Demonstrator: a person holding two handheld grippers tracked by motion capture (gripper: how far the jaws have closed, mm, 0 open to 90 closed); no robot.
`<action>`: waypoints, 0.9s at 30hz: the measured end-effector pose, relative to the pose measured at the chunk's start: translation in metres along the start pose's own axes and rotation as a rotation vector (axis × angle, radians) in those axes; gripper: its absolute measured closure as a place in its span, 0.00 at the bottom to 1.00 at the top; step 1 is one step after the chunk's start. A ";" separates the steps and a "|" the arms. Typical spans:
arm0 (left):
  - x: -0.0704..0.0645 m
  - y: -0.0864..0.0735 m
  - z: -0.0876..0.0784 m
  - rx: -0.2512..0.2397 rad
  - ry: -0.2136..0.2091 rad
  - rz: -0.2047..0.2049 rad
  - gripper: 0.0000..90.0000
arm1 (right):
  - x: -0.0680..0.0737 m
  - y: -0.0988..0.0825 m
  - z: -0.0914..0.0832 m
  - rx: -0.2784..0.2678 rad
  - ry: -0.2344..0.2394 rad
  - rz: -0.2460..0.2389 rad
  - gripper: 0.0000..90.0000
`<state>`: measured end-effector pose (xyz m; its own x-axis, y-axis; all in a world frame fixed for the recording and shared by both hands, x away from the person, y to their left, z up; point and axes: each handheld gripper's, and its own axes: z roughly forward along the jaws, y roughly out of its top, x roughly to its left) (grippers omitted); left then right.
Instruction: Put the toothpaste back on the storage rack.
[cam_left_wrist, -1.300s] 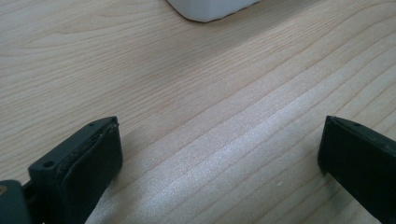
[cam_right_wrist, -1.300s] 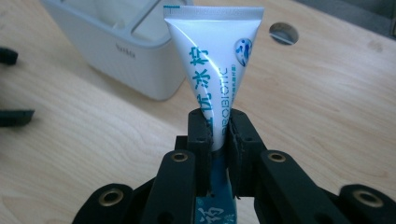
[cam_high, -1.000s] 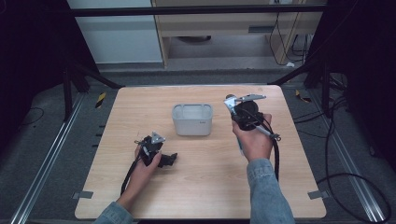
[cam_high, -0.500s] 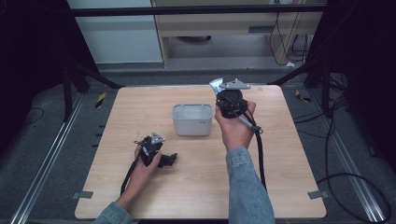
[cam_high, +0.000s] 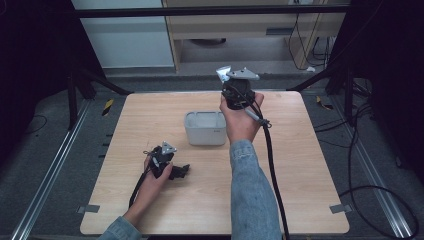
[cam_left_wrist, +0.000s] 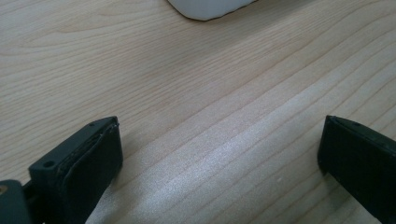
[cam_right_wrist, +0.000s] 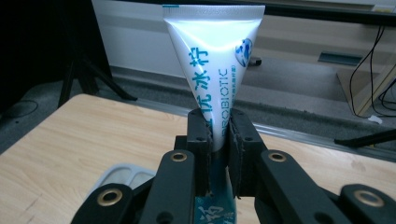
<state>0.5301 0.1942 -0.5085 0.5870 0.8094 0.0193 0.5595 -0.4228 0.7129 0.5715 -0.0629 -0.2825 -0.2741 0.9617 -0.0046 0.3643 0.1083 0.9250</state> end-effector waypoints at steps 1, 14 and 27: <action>0.000 0.000 0.000 0.000 0.000 0.000 0.00 | 0.001 0.002 0.000 -0.007 0.000 0.001 0.90; 0.000 0.000 0.000 -0.002 0.000 -0.002 0.00 | 0.011 0.017 0.014 -0.060 -0.011 0.007 0.89; 0.000 0.000 0.000 -0.001 -0.003 0.000 0.00 | 0.021 0.023 0.032 -0.089 0.010 0.040 0.89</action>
<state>0.5300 0.1943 -0.5086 0.5886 0.8082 0.0171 0.5588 -0.4221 0.7138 0.6023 -0.0318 -0.2735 -0.2702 0.9621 0.0364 0.2948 0.0467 0.9544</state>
